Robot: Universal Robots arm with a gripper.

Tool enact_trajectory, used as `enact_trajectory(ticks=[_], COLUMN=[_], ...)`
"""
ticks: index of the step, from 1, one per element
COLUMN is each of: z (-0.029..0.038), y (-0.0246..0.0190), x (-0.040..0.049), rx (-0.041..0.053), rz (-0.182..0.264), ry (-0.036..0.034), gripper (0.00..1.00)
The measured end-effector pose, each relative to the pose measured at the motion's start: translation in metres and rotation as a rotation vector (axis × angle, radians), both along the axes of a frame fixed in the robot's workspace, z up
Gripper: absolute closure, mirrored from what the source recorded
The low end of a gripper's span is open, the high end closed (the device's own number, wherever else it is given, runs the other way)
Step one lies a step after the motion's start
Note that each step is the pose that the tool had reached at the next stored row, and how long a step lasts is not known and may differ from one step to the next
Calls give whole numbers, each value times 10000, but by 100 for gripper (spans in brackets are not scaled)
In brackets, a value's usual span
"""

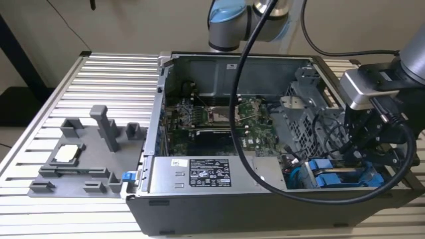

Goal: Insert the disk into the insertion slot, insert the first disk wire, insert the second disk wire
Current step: 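Insert the second disk wire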

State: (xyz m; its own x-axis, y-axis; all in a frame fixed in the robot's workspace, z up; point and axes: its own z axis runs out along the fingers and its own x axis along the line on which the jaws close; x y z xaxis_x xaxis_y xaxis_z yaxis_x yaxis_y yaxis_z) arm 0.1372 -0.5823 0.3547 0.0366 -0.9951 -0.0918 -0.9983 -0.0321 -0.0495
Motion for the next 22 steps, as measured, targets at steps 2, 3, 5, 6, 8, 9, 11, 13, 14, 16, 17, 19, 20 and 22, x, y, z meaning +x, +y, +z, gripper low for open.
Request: enact_trajectory(ticks=[2, 3, 5, 6, 8, 9, 11, 13, 14, 16, 17, 19, 20, 22], z=[-3, -10, -31, -43, -58, -66, -78, -90, -96, -110, -114, -124, -128, -139], y=[0, 2, 4, 6, 11, 12, 16, 20, 21, 22, 23, 26, 28, 31], x=[-1, -3, -24, -40, -84, -101, -124, -145, -153, -158, -160, -166, -171, -186], rx=[1, 2, -1, -1, -3, -1, -2, 0, -1, 1, -1, -1, -3, -13], rz=[0, 0, 0, 0, -1, -1, -1, 0, 0, 0, 1, 1, 0, 0], ry=[-15, -73, -181, -216, -247, -254, -293, -381, -435, -616, -722, -937, -1018, -1102], gripper=[84, 84, 84, 84, 84, 84, 84, 84, 84, 84, 84, 84, 84, 84])
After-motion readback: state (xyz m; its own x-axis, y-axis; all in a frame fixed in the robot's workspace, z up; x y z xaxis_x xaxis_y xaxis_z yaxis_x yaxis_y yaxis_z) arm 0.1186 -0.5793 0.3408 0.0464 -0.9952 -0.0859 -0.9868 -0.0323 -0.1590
